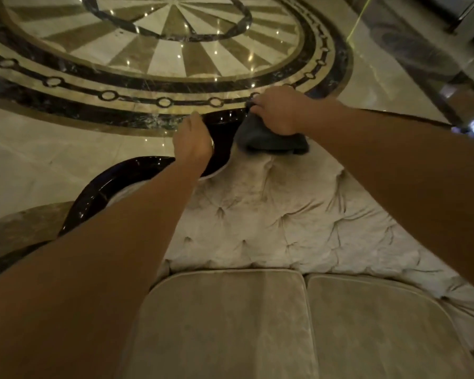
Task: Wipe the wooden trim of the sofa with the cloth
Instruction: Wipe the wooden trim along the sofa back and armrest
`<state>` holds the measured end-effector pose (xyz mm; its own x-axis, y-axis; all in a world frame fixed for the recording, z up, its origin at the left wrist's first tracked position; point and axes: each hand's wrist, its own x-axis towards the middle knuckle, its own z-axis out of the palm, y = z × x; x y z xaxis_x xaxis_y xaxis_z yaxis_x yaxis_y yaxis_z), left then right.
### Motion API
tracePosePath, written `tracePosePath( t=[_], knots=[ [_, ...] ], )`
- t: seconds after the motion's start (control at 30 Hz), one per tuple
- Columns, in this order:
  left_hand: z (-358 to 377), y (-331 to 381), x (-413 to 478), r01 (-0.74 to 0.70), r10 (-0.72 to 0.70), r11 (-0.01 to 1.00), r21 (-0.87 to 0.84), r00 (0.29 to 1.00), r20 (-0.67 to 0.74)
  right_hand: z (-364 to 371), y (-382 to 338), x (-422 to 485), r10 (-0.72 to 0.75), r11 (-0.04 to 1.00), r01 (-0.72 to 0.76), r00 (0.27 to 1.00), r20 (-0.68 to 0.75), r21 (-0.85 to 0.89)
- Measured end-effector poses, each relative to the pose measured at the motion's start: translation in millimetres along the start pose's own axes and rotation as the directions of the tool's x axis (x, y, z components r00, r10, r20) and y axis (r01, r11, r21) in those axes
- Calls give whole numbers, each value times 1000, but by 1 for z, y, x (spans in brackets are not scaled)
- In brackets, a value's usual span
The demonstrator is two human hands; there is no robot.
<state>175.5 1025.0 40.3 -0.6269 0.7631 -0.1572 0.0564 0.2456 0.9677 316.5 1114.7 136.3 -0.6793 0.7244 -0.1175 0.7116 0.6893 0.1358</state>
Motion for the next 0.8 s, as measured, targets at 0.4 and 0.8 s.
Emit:
tracePosePath(
  t=[0.4, 0.8],
  knots=[
    [133, 64, -84, -539, 425, 325, 777, 818, 389, 53, 97, -110, 255, 966, -250, 910, -326, 59],
    [170, 61, -88, -438, 388, 267, 858, 864, 320, 71, 243, -177, 600, 797, -547, 766, -229, 259]
  ],
)
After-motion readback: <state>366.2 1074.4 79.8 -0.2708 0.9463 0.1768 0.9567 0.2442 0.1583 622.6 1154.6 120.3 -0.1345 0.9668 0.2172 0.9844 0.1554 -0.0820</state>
